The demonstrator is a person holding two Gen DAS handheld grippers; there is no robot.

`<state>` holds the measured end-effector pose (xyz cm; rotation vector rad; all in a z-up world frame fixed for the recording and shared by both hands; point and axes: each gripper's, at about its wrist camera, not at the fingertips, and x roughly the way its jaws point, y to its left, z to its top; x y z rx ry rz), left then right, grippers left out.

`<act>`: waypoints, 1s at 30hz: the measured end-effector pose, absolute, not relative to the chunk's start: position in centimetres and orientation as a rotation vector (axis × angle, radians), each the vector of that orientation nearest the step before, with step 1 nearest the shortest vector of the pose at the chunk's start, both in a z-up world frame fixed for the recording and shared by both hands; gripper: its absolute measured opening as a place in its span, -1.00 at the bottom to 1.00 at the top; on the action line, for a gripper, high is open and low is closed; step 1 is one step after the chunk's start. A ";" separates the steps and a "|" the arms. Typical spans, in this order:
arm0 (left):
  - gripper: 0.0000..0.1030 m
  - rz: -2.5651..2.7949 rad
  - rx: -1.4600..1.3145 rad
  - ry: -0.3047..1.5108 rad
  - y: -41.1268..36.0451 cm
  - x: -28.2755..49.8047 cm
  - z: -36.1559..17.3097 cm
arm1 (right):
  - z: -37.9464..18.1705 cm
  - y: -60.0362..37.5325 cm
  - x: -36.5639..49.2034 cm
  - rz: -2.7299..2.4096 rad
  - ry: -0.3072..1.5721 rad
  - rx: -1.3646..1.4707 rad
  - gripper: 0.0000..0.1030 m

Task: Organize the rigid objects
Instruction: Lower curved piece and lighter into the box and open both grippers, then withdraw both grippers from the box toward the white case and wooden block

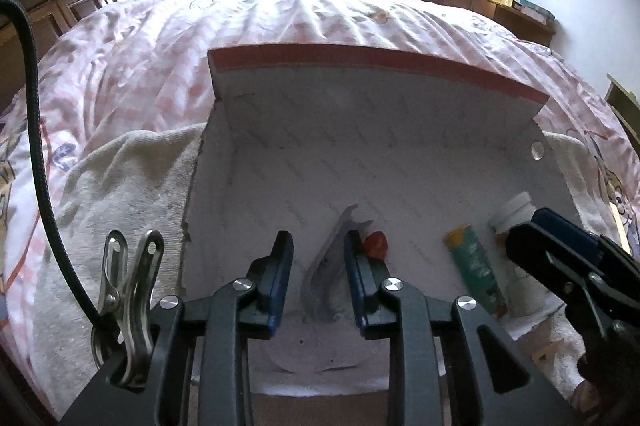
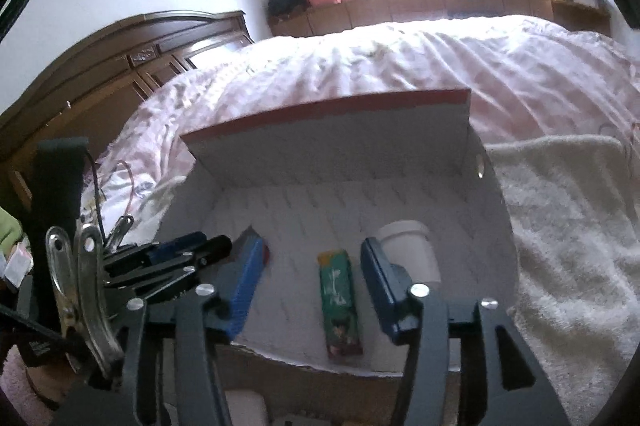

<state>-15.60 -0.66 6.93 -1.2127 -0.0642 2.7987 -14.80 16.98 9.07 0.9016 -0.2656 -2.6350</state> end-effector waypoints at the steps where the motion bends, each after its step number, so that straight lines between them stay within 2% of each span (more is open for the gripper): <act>1: -0.47 2.797 -1.210 -0.064 -0.6 -15.4 7.1 | 9.2 16.9 -14.6 -2.631 -0.263 0.895 0.08; 30: -0.47 2.747 -1.161 -0.045 0.1 -9.3 8.7 | 9.1 18.1 -8.7 -2.598 -0.317 0.932 0.10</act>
